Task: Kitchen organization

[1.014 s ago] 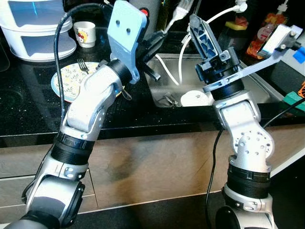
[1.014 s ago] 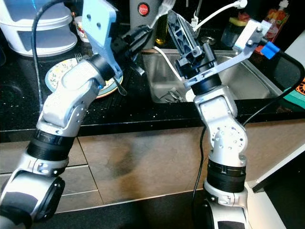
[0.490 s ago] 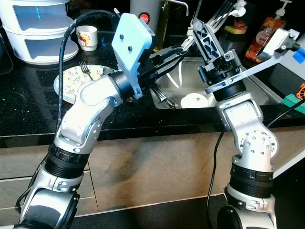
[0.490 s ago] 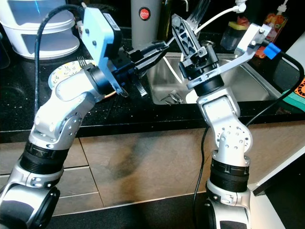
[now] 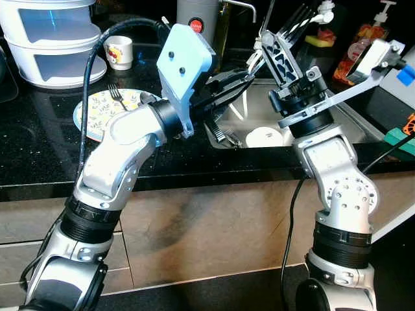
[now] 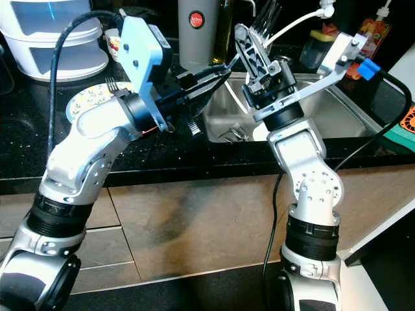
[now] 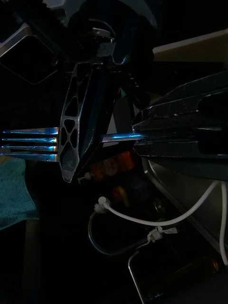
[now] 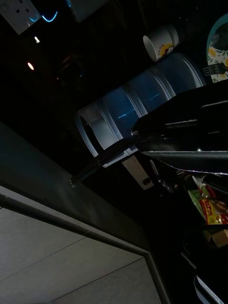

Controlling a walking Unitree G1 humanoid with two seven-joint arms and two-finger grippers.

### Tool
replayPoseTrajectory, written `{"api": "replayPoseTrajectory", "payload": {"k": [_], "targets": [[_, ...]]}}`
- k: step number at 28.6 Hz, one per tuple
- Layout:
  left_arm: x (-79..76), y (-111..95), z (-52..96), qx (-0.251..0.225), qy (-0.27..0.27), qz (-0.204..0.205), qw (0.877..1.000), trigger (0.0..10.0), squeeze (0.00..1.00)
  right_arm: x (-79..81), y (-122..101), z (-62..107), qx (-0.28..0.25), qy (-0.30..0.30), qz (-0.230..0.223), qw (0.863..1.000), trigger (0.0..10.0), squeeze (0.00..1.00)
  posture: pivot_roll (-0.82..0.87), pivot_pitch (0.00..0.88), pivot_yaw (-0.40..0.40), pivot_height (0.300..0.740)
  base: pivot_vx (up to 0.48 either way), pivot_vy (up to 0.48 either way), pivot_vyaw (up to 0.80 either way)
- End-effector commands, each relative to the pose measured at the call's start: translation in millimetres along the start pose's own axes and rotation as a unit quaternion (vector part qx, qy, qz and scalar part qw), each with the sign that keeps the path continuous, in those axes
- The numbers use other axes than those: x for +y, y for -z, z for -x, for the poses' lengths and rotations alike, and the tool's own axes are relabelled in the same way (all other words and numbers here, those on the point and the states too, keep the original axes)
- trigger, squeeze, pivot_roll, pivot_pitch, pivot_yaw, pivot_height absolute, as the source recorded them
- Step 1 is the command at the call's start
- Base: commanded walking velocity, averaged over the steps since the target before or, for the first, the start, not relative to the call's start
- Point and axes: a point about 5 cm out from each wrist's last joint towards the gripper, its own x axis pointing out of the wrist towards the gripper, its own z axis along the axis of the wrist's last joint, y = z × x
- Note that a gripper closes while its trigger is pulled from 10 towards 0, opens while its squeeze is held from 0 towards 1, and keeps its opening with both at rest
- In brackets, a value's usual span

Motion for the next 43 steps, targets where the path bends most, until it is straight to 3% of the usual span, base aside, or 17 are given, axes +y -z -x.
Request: {"api": "replayPoseTrajectory", "payload": {"k": [1, 2, 3, 4, 5, 6, 8, 9, 20, 21, 23, 24, 29, 30, 39, 42, 43], "targets": [[2.0, -2.5, 0.4, -0.003, -0.007, -0.002, 1.000, 10.0, 0.00, -6.2, -9.5, 3.9, -0.020, 0.018, 0.006, 1.000, 0.0, 0.00, 0.09, 0.000, -0.076, 0.740, 0.000, 0.000, 0.00], [2.4, -2.3, 0.3, -0.002, -0.008, -0.001, 1.000, 6.7, 0.00, -6.3, -9.5, 3.9, -0.019, 0.019, 0.006, 1.000, 0.0, 0.00, 0.09, 0.000, -0.076, 0.740, 0.000, 0.000, 0.00], [2.6, -2.2, 0.2, -0.001, -0.009, 0.000, 1.000, 6.7, 0.00, -6.4, -9.5, 3.9, -0.019, 0.019, 0.006, 1.000, 0.0, 0.00, 0.09, 0.000, -0.076, 0.740, 0.000, 0.000, 0.00], [3.5, -2.1, -0.1, -0.001, -0.012, 0.001, 1.000, 0.0, 0.00, -7.5, -9.1, 3.9, -0.017, 0.023, 0.008, 1.000, 5.8, 0.00, 0.09, 0.000, -0.076, 0.740, 0.000, 0.000, 0.00], [4.1, -2.1, -0.3, -0.002, -0.014, 0.002, 1.000, 0.0, 0.00, -8.4, -8.9, 3.9, -0.015, 0.026, 0.010, 0.999, 5.8, 0.00, 0.09, 0.000, -0.076, 0.740, 0.000, 0.000, 0.00], [5.3, -1.8, -0.8, 0.000, -0.021, 0.003, 1.000, 0.0, 0.00, -9.3, -8.8, 4.1, -0.015, 0.029, 0.011, 0.999, 10.0, 0.00, 0.08, 0.000, -0.076, 0.740, 0.000, 0.000, 0.00], [6.6, -1.3, -1.2, 0.002, -0.028, 0.006, 1.000, 0.0, 0.00, -10.0, -8.8, 4.4, -0.015, 0.032, 0.012, 0.999, 10.0, 0.00, 0.08, 0.000, -0.076, 0.740, 0.000, 0.000, 0.00], [9.7, 0.0, -1.4, 0.006, -0.040, 0.005, 0.999, 10.0, 0.00, -11.6, -9.0, 4.4, -0.016, 0.036, 0.015, 0.999, 10.0, 0.00, 0.08, 0.000, -0.076, 0.740, 0.000, 0.000, 0.00], [22.9, 3.0, 4.1, 0.014, -0.083, 0.018, 0.996, 10.0, 0.00, -17.0, -11.9, 4.2, -0.021, 0.051, 0.025, 0.998, 10.0, 0.00, 0.09, 0.000, -0.077, 0.740, 0.000, 0.000, 0.00], [25.3, 7.9, 4.5, 0.031, -0.104, 0.012, 0.994, 10.0, 0.35, -16.8, -12.6, 4.6, -0.022, 0.052, 0.027, 0.998, 10.0, 0.00, 0.09, 0.001, -0.078, 0.740, 0.000, 0.000, 0.00], [27.2, 10.3, 4.2, 0.040, -0.119, 0.007, 0.992, 10.0, 0.35, -16.7, -12.9, 4.7, -0.022, 0.052, 0.028, 0.998, 10.0, 0.00, 0.09, 0.001, -0.078, 0.740, 0.000, 0.000, 0.00], [27.2, 10.7, 3.9, 0.042, -0.120, 0.005, 0.992, 10.0, 1.00, -16.8, -13.0, 4.7, -0.023, 0.052, 0.029, 0.998, 10.0, 0.00, 0.09, 0.001, -0.078, 0.740, 0.000, 0.000, 0.00], [31.0, 13.0, 2.8, 0.051, -0.141, 0.004, 0.989, 10.0, 1.00, -16.6, -13.1, 4.8, -0.023, 0.052, 0.029, 0.998, 10.0, 0.00, 0.09, 0.001, -0.078, 0.740, 0.000, 0.000, 0.00], [36.3, 14.0, 3.9, 0.055, -0.151, 0.018, 0.987, 10.0, 0.00, -16.7, -12.9, 4.6, -0.022, 0.052, 0.030, 0.998, 10.0, 0.00, 0.09, 0.000, -0.077, 0.740, 0.000, 0.000, 0.00], [51.5, 19.6, 11.4, 0.073, -0.195, 0.033, 0.978, 10.0, 0.00, -40.9, -13.0, 8.8, -0.016, 0.114, 0.088, 0.989, 10.0, 0.00, 0.09, 0.000, -0.077, 0.740, 0.000, 0.000, 0.00], [52.3, 21.6, 13.3, 0.075, -0.203, 0.039, 0.976, 10.0, 0.00, -105.2, 1.5, 14.4, 0.028, 0.279, 0.253, 0.926, 10.0, 0.00, 0.10, 0.003, -0.076, 0.740, 0.000, 0.000, 0.00], [51.6, 21.8, 13.0, 0.075, -0.202, 0.038, 0.976, 10.0, 0.00, -113.5, 5.6, 15.0, 0.037, 0.293, 0.266, 0.918, 10.0, 0.00, 0.11, 0.004, -0.078, 0.740, 0.000, 0.000, 0.00]]}}
